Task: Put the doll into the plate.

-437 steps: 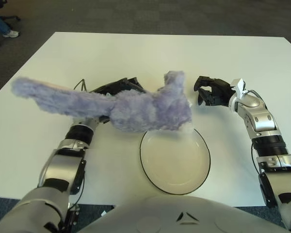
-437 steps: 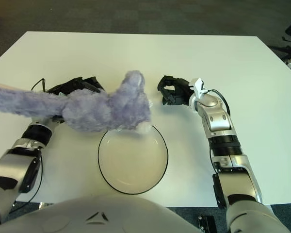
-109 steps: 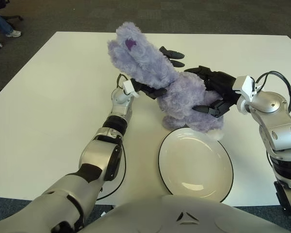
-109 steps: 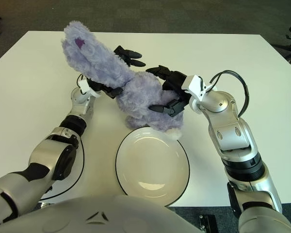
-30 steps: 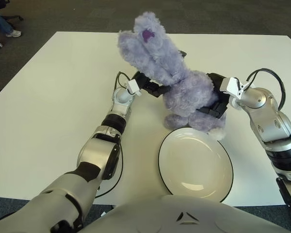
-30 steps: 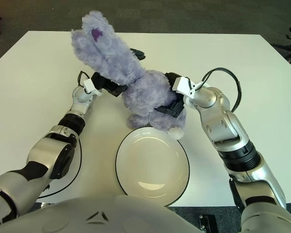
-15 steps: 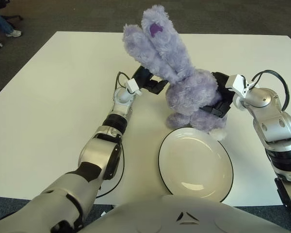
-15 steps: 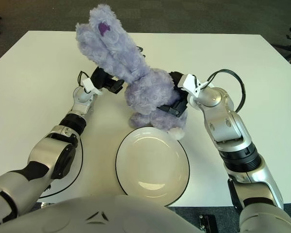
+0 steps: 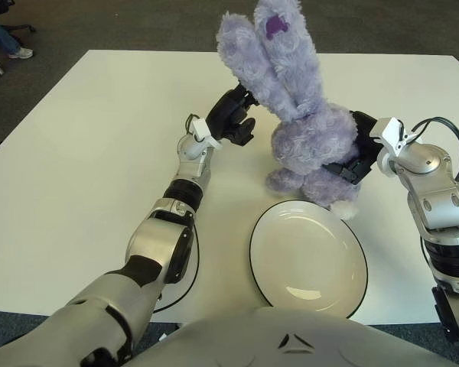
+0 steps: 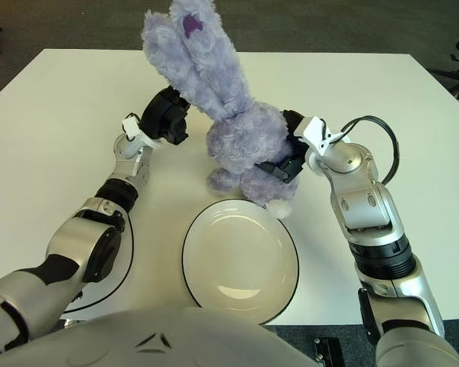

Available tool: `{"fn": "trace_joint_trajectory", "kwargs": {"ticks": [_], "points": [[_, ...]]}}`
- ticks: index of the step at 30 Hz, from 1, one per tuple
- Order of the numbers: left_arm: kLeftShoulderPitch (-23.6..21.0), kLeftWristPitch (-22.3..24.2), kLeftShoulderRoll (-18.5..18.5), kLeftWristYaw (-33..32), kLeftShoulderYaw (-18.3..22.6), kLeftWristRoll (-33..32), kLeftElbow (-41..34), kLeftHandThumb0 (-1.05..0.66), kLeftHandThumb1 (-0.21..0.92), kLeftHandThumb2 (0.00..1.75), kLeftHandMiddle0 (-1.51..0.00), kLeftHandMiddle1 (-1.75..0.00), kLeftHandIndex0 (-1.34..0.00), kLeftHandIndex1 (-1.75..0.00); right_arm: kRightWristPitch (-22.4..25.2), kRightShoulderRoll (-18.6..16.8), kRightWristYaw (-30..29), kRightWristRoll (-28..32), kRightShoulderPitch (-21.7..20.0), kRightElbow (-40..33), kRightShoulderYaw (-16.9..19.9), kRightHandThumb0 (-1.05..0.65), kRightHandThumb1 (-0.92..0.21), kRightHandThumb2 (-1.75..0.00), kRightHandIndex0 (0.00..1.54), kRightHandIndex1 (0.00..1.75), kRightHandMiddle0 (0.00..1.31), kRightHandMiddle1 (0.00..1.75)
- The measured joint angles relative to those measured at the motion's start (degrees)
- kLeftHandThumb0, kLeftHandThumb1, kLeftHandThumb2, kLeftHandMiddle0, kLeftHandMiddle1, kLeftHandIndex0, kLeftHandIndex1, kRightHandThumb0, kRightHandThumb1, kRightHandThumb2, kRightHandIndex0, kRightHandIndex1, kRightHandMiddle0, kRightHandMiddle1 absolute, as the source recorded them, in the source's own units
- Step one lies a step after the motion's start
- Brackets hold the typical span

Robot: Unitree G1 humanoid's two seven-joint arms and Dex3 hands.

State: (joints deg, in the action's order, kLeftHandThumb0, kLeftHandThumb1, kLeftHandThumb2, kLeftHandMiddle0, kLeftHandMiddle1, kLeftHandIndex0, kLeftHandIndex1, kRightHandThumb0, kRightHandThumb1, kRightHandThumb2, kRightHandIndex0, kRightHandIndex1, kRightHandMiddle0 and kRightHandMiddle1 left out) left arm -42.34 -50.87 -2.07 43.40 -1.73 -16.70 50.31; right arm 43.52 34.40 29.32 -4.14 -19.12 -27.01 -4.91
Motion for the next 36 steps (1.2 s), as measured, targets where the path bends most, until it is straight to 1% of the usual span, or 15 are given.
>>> {"fn": "trace_joint_trajectory", "kwargs": {"ticks": [1, 2, 6, 12, 15, 18, 21, 24, 29, 32, 33, 36], "points": [[0.0, 0.3, -0.1, 0.2, 0.2, -0.1, -0.1, -0.99, 0.92, 0.64, -0.20, -0.65, 0.00, -0.64, 0.2, 0.1, -0.1, -0.1, 0.0, -0.3, 0.1, -0.01, -0.02, -1.61, 0.73, 1.71, 0.73, 1.68], [0.0, 0.4, -0.1, 0.2, 0.4, -0.1, -0.1, -1.00, 0.92, 0.65, -0.19, -0.64, 0.00, -0.62, 0.5, 0.3, -0.3, -0.2, 0.0, -0.6, 0.1, -0.01, -0.03, -1.61, 0.73, 1.71, 0.73, 1.69], [0.0, 0.2, 0.1, 0.4, 1.0, 0.2, 0.0, -1.04, 0.92, 0.79, -0.11, -0.56, 0.00, -0.40, 1.3, 0.5, -1.4, -1.2, 0.0, -1.6, 0.3, -0.01, -0.03, -1.60, 0.72, 1.71, 0.72, 1.69], [-0.1, -0.8, 1.3, 0.7, 1.3, 1.5, 0.6, -1.05, 0.92, 0.92, -0.10, -0.52, 0.00, -0.23, 3.6, 0.7, -1.9, -1.3, -0.1, -2.9, 1.0, -0.01, -0.04, -1.60, 0.72, 1.71, 0.72, 1.69], [-0.5, 0.0, 2.4, 2.3, 1.5, 1.5, 1.5, -1.05, 0.92, 1.02, -0.11, -0.50, 0.00, -0.14, 5.1, 1.1, -1.9, -1.3, -0.3, -3.5, 1.1, -0.01, -0.04, -1.60, 0.72, 1.71, 0.72, 1.69], [-1.4, 1.1, 3.7, 2.5, 2.1, 1.6, 3.4, -1.05, 0.92, 1.09, -0.13, -0.49, 0.00, -0.11, 6.4, 1.9, -1.8, -1.3, -0.5, -3.9, 1.1, -0.01, -0.05, -1.59, 0.71, 1.71, 0.71, 1.69], [-1.6, 2.1, 4.8, 0.3, 2.6, 3.2, 4.1, -1.05, 0.92, 1.16, -0.17, -0.52, 0.00, -0.14, 7.7, 2.4, -1.8, -1.1, -0.9, -4.4, 1.6, -0.01, -0.05, -1.59, 0.71, 1.71, 0.71, 1.69], [-1.7, 3.7, 5.3, -5.0, 2.7, 6.4, 4.2, -1.05, 0.92, 1.19, -0.21, -0.56, 0.00, -0.19, 8.7, 2.5, -1.8, -0.8, -1.1, -5.2, 2.8, -0.01, -0.05, -1.58, 0.71, 1.71, 0.71, 1.69], [-1.8, 8.5, 5.3, -13.6, 1.8, 11.7, 4.2, -1.05, 0.92, 1.17, -0.25, -0.66, 0.00, -0.36, 8.9, 2.3, -1.5, 0.9, -1.2, -7.2, 5.3, -0.01, -0.06, -1.58, 0.71, 1.72, 0.70, 1.69], [-1.7, 10.6, 5.3, -16.4, 1.3, 13.8, 4.0, -1.05, 0.92, 1.16, -0.26, -0.69, 0.00, -0.42, 8.6, 1.9, -1.1, 2.7, -1.2, -7.9, 6.9, -0.01, -0.06, -1.58, 0.71, 1.71, 0.70, 1.69], [-1.7, 11.1, 5.3, -17.0, 1.1, 14.2, 3.9, -1.03, 0.92, 1.14, -0.27, -0.70, 0.00, -0.47, 8.5, 1.7, -1.0, 3.2, -1.2, -8.0, 7.4, -0.01, -0.06, -1.58, 0.71, 1.71, 0.70, 1.69], [-1.8, 12.5, 5.3, -19.1, 0.7, 15.9, 3.9, -1.00, 0.92, 1.12, -0.28, -0.73, 0.00, -0.56, 8.5, 0.6, -0.5, 5.8, -0.9, -8.2, 9.6, -0.01, -0.05, -1.58, 0.71, 1.71, 0.71, 1.69]]}}
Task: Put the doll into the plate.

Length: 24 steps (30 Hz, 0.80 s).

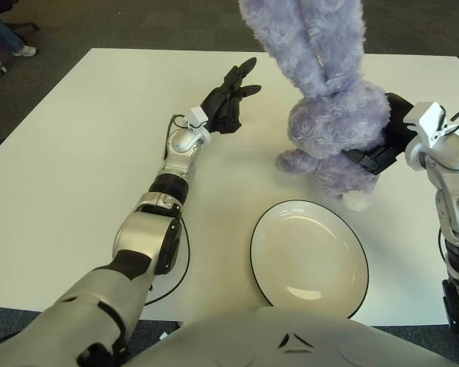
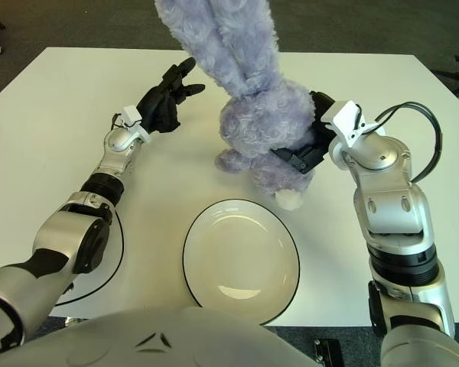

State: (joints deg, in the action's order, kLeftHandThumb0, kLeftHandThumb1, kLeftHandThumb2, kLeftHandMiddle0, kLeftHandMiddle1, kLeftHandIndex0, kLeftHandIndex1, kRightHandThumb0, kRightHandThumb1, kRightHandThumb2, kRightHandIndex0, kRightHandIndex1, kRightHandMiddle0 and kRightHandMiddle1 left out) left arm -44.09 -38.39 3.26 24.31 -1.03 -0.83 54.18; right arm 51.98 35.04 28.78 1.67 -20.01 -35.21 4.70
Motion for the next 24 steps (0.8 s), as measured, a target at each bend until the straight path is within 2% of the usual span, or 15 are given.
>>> {"fn": "trace_joint_trajectory", "kwargs": {"ticks": [10, 20, 22, 24], "points": [[-0.2, 3.2, 0.7, -5.8, -1.7, 5.4, 1.9, -0.98, 0.92, 1.10, -0.25, -0.82, 0.00, -0.70, -1.4, -0.9, 1.9, 7.6, 0.6, -0.5, 4.3, -0.01, -0.05, -1.58, 0.72, 1.70, 0.72, 1.67], [-2.0, 6.1, 1.1, -10.7, -3.7, 9.6, 8.6, -0.94, 0.92, 1.09, -0.25, -0.84, 0.00, -0.66, -1.7, -0.7, 3.9, 14.1, 0.2, -0.5, 6.8, -0.01, -0.06, -1.55, 0.72, 1.67, 0.72, 1.65], [-2.2, 6.3, 1.1, -11.4, -3.9, 10.3, 10.0, -0.94, 0.92, 1.09, -0.27, -0.85, 0.00, -0.66, -2.0, -0.5, 4.2, 15.3, 0.1, -0.5, 7.2, -0.01, -0.06, -1.50, 0.76, 1.72, 0.78, 1.46], [-2.4, 6.4, 1.1, -11.9, -4.1, 10.6, 11.1, -0.93, 0.92, 1.09, -0.28, -0.86, 0.00, -0.66, -2.0, -0.1, 4.6, 16.2, -0.2, -0.5, 7.5, -0.01, -0.07, -1.49, 0.77, 1.73, 0.78, 1.40]]}}
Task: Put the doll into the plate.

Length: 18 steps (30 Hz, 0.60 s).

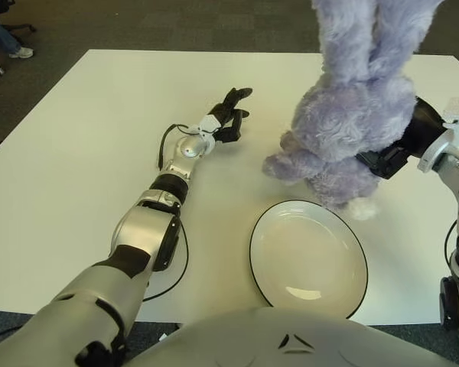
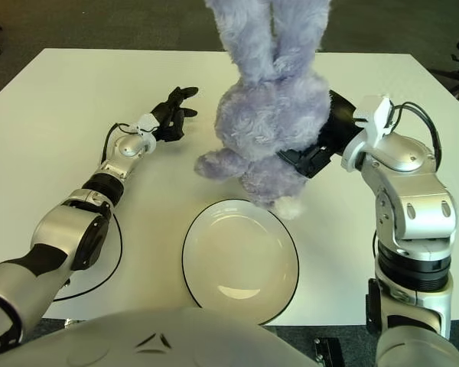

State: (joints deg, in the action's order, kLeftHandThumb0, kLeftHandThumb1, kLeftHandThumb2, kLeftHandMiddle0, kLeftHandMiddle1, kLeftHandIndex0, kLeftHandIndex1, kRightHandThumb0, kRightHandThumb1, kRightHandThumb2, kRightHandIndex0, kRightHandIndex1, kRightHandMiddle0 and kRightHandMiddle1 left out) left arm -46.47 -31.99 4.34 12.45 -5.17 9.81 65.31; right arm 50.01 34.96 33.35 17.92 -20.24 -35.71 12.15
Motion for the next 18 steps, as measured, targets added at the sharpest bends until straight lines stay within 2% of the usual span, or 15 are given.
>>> {"fn": "trace_joint_trajectory", "kwargs": {"ticks": [6, 13, 18], "points": [[-0.5, 0.5, 0.0, -0.7, -0.6, 1.0, 1.2, -0.93, 0.92, 1.08, -0.34, -0.90, 0.00, -0.67, 0.9, 1.4, 1.1, 3.6, -1.2, 0.1, 0.3, -0.01, -0.09, -1.46, 0.77, 1.74, 0.78, 1.36], [-1.0, 0.5, 0.0, -1.8, -1.2, 1.9, 1.7, -0.96, 0.92, 1.08, -0.49, -1.08, 0.00, -0.74, 1.7, 2.0, 1.5, 7.2, -1.4, 0.3, 0.6, -0.01, -0.10, -1.44, 0.75, 1.75, 0.77, 1.37], [-1.3, 0.5, -0.1, -3.1, -1.8, 2.5, 2.1, -0.98, 0.92, 1.07, -0.47, -1.08, 0.00, -0.77, 1.7, 2.4, 2.2, 9.8, -1.3, 0.4, 1.2, -0.01, -0.11, -1.44, 0.73, 1.75, 0.76, 1.38]]}}
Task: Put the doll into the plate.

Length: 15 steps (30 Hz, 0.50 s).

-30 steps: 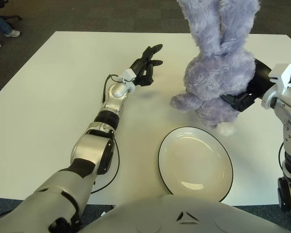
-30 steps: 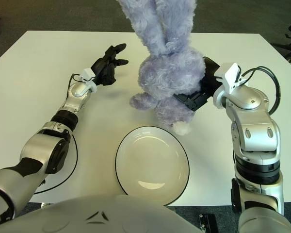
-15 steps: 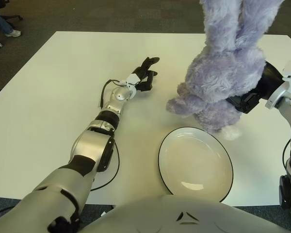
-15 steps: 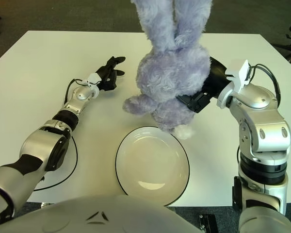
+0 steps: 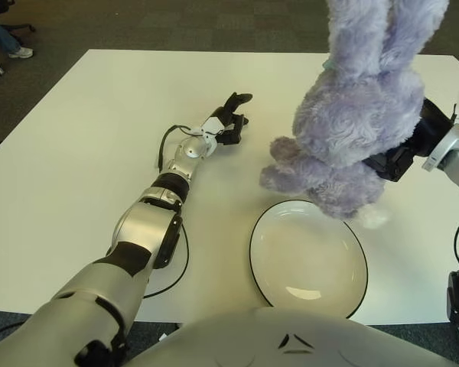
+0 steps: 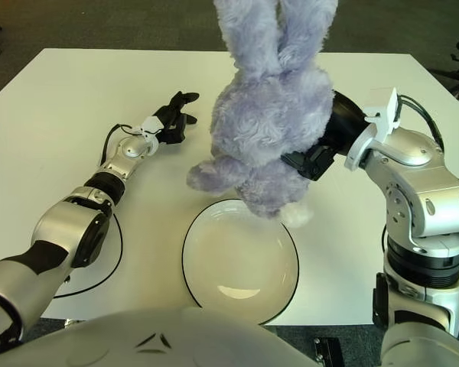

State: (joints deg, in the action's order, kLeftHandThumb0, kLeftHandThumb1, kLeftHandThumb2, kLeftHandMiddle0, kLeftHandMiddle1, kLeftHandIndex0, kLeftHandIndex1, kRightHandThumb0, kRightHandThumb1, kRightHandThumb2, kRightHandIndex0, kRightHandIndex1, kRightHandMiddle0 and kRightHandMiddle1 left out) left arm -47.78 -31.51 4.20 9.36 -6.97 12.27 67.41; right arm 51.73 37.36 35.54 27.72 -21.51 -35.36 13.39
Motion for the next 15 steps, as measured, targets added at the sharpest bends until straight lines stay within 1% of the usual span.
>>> {"fn": "trace_joint_trajectory", "kwargs": {"ticks": [4, 8, 15], "points": [[-0.3, 0.0, 0.0, -0.3, -0.2, 0.0, 0.3, -0.98, 0.92, 1.06, -0.40, -1.04, 0.00, -0.78, -0.3, -0.1, -0.3, 1.0, 0.2, -0.1, 0.1, -0.01, -0.12, -1.43, 0.71, 1.75, 0.75, 1.40], [-0.3, 0.0, -0.1, -0.6, -0.3, 0.0, 0.5, -0.98, 0.92, 1.05, -0.40, -1.04, 0.00, -0.78, -0.3, -0.1, -1.0, 1.1, 0.4, -0.2, 0.1, -0.01, -0.13, -1.42, 0.70, 1.75, 0.75, 1.40], [-0.3, -0.2, -0.2, -0.8, -0.6, 0.0, 0.5, -0.97, 0.92, 1.04, -0.38, -1.03, 0.00, -0.78, -0.2, 0.1, -1.4, 1.5, 0.6, -1.6, -0.6, -0.01, -0.14, -1.39, 0.68, 1.75, 0.79, 1.34]]}}
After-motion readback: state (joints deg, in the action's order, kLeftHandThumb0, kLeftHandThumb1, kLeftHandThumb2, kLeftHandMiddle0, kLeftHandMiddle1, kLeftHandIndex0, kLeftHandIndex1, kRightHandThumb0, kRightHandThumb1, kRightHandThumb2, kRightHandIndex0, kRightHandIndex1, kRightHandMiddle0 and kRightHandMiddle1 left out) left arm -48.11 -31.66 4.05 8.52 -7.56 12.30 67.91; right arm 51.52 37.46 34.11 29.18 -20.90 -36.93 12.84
